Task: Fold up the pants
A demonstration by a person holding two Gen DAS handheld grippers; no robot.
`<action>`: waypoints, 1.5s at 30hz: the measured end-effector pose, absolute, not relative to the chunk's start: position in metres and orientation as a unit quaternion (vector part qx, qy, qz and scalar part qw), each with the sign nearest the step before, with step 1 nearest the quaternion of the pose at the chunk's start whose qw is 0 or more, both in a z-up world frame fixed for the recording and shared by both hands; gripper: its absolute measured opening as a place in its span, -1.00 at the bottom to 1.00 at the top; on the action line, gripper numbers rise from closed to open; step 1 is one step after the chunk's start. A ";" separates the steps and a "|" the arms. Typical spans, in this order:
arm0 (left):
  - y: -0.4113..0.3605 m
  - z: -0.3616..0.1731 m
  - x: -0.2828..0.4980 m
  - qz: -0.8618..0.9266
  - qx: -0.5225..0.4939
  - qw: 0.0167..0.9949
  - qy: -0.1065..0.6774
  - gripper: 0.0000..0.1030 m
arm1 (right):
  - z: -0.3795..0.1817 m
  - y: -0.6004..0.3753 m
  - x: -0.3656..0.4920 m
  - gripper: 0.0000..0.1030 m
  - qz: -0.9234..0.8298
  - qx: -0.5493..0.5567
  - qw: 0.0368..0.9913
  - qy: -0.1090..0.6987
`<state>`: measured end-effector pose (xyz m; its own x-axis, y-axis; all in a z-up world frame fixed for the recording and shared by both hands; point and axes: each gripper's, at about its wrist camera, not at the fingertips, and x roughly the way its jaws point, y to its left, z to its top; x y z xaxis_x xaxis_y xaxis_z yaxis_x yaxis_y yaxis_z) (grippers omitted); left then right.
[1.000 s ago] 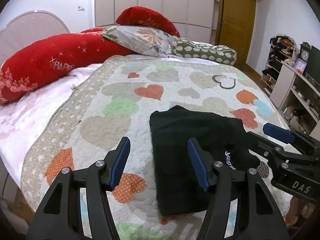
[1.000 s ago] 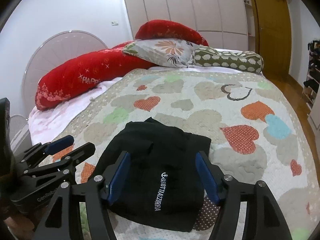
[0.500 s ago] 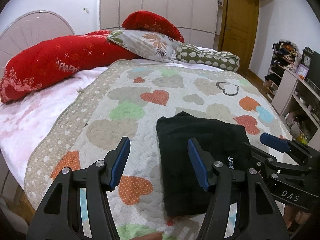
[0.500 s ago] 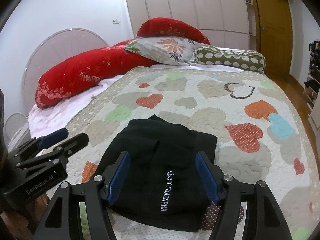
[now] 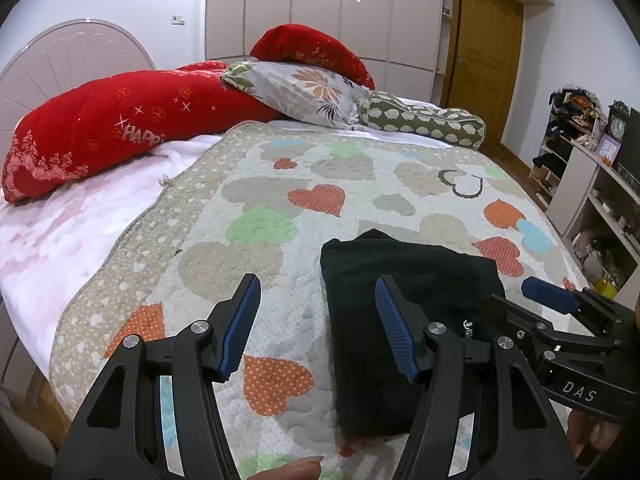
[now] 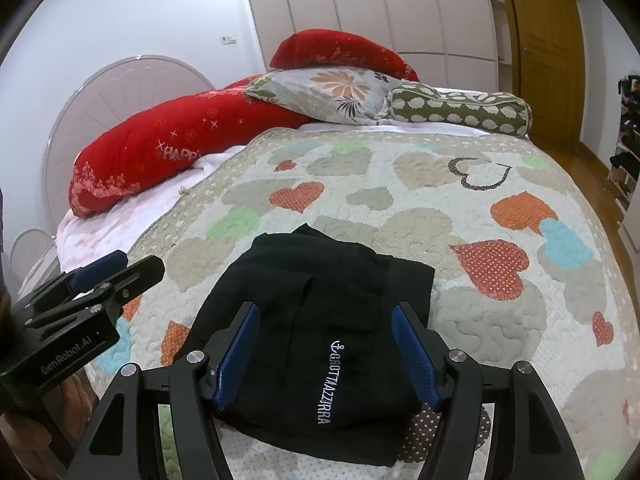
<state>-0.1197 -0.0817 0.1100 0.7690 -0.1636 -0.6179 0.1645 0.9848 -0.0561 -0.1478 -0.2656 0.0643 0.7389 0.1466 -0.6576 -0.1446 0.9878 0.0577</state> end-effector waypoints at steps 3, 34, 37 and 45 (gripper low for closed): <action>-0.081 0.110 -0.118 -0.087 -0.002 0.940 0.330 0.16 | 0.063 -0.267 -0.147 0.30 0.077 0.003 0.931 0.357; -0.087 0.109 -0.118 -0.090 0.010 0.939 0.333 0.16 | 0.063 -0.265 -0.146 0.30 0.082 -0.003 0.928 0.364; -0.086 0.108 -0.118 -0.090 0.008 0.937 0.336 0.16 | 0.061 -0.265 -0.145 0.30 0.082 0.001 0.926 0.369; -0.083 0.108 -0.117 -0.087 0.004 0.938 0.335 0.16 | 0.058 -0.261 -0.144 0.30 0.082 -0.003 0.924 0.373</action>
